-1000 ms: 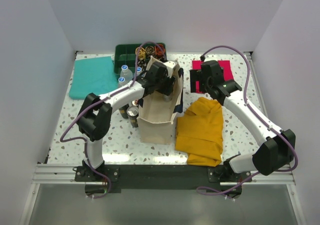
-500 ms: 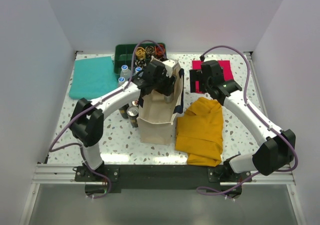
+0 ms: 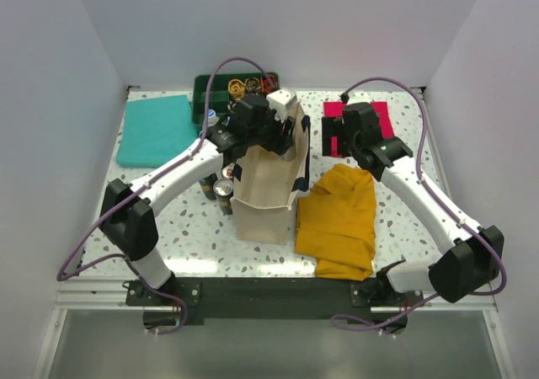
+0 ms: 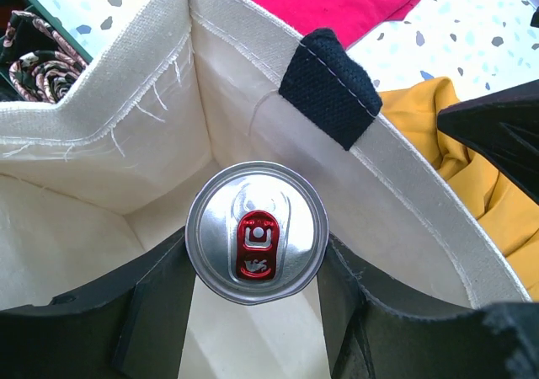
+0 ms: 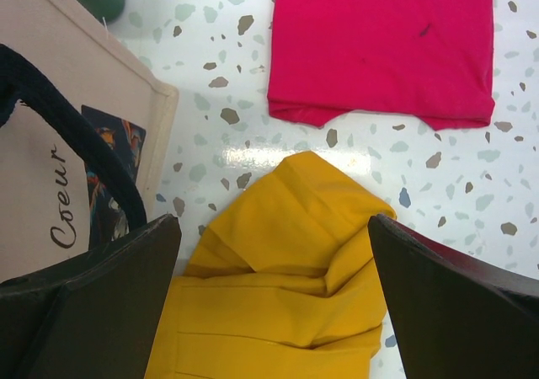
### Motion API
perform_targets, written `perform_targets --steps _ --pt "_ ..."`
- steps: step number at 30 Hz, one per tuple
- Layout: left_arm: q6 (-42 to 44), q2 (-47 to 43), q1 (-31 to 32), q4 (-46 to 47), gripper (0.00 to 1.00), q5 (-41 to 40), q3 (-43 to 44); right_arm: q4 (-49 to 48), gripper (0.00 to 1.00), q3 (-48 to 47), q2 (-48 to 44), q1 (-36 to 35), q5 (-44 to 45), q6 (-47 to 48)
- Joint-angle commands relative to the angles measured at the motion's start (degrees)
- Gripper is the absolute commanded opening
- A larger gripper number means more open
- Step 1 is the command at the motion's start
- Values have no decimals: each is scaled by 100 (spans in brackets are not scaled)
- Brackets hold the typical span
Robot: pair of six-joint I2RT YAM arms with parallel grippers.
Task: Take the beverage out of the canvas bag
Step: Take out the drink from the canvas bag.
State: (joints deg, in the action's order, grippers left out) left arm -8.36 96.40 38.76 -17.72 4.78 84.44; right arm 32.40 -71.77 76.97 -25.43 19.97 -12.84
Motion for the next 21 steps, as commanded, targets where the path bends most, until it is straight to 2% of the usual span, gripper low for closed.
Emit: perform_targets --steps 1,21 --pt "107 -403 44 444 0 146 125 -67 98 -4 -165 21 -37 -87" --pt "124 -1325 88 453 0 24 2 -120 98 31 -156 12 -54 -8"
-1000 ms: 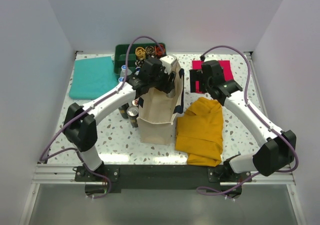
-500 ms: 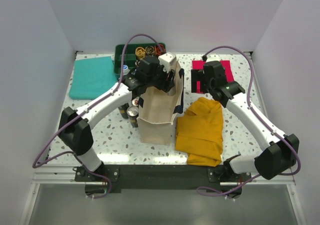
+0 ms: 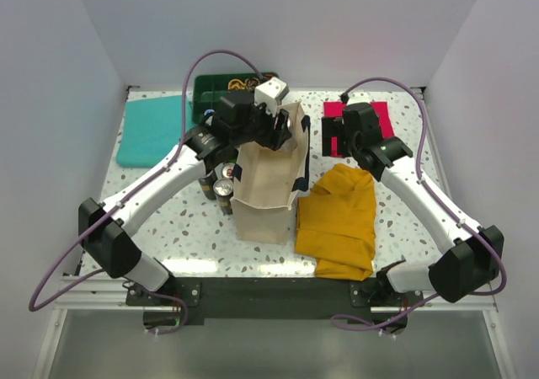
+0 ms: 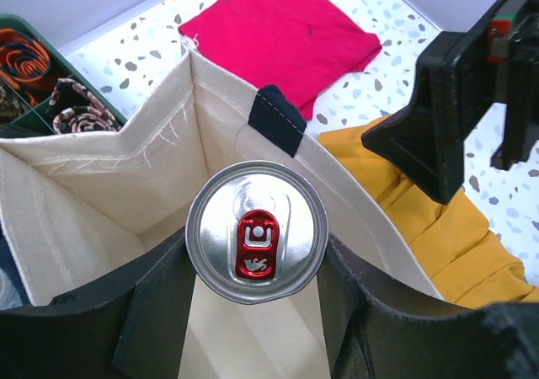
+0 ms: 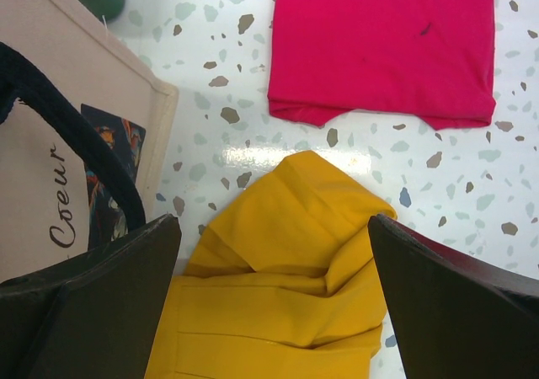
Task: Take the beverage out of the canvas bag
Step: Take out the drink from the canvas bag.
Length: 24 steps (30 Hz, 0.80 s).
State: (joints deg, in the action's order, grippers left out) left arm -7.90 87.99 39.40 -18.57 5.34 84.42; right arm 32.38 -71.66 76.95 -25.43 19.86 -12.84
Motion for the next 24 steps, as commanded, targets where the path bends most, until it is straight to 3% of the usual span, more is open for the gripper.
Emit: perform_targets --steps 1,9,24 --pt "87 -571 24 547 0 -51 -5 -109 98 20 -162 12 -43 1" --pt "105 -985 33 538 0 -138 -5 -144 98 29 -197 12 -26 54" --pt "96 -2399 42 1198 0 -315 -875 -144 98 240 -347 21 -87 -69"
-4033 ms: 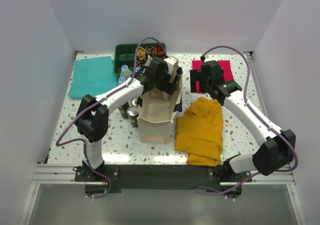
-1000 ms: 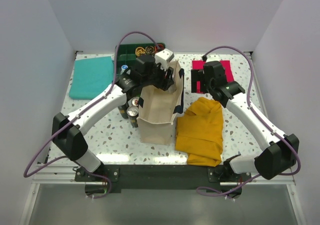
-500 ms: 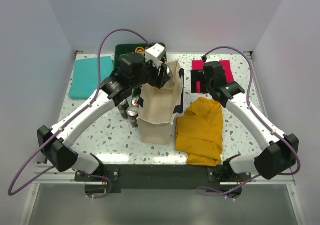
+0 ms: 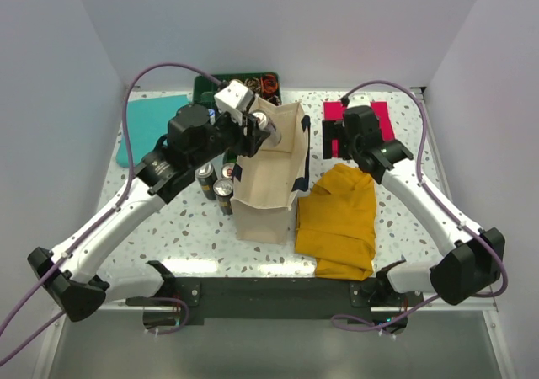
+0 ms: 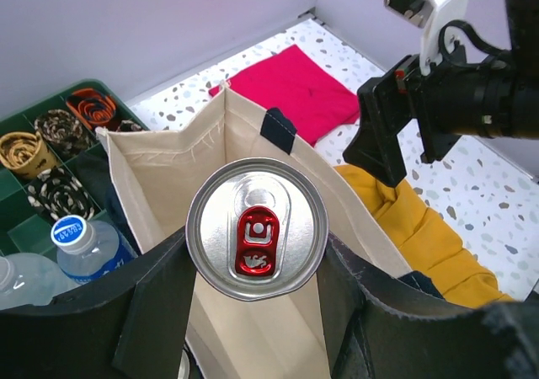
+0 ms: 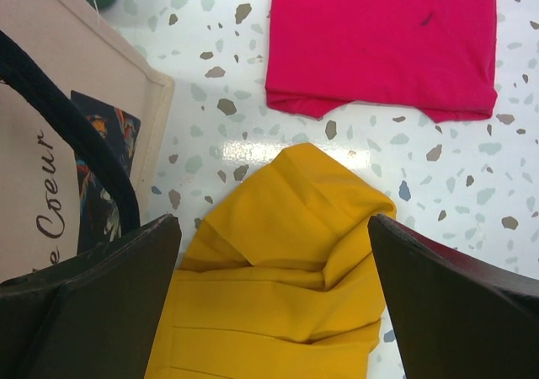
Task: Take the beverage out of the canvas bag
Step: Take out the drink from the canvas bag.
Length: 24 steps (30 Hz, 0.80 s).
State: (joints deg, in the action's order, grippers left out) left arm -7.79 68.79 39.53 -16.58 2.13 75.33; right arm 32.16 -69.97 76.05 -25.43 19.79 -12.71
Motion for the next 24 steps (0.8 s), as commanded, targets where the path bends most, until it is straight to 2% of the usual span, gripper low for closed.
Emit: perform_targets --steps 1,9,24 --pt "102 -525 29 990 0 15 26 -122 98 98 -257 21 -89 -109" --pt "-3 -1332 29 1420 0 -116 -632 -87 98 177 -345 12 -230 -249" --pt "129 -2440 29 1140 0 -1091 -1055 -131 98 344 -389 12 -265 -364"
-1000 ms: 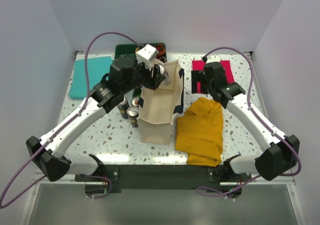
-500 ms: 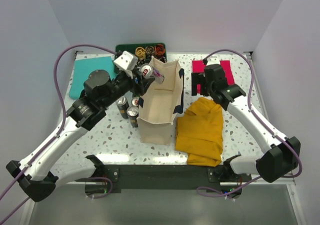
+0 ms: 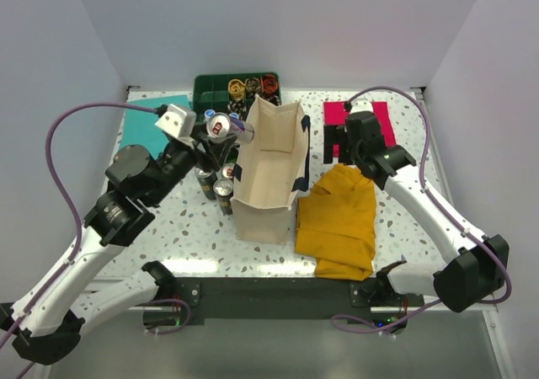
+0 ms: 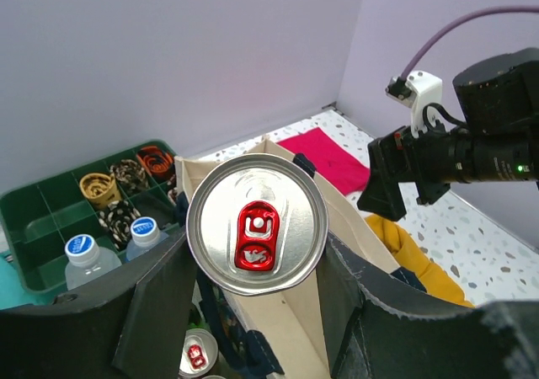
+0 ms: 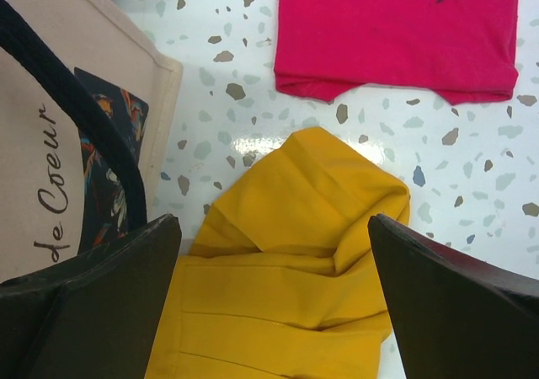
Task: Take the beverage out of the canvas bag
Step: Take out the drink from the canvas bag, then place the drink at the center of the board.
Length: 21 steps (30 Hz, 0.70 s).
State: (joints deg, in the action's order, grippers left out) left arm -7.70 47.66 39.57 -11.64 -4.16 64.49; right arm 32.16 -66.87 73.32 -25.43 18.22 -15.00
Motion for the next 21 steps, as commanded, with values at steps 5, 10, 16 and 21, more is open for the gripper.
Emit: perform_targets --steps 5,10,16,21 --pt "-73 -503 24 233 0 -883 -59 -175 98 95 -90 21 -108 -134" --pt "-293 -881 24 -92 0 -1218 -384 -228 98 200 -133 21 -55 -134" --pt "-433 -1153 24 -786 0 -1746 -358 -342 98 393 -292 12 -20 -125" --pt "-766 -1110 24 -1603 0 -1737 -61 -517 98 499 -380 12 -73 -143"
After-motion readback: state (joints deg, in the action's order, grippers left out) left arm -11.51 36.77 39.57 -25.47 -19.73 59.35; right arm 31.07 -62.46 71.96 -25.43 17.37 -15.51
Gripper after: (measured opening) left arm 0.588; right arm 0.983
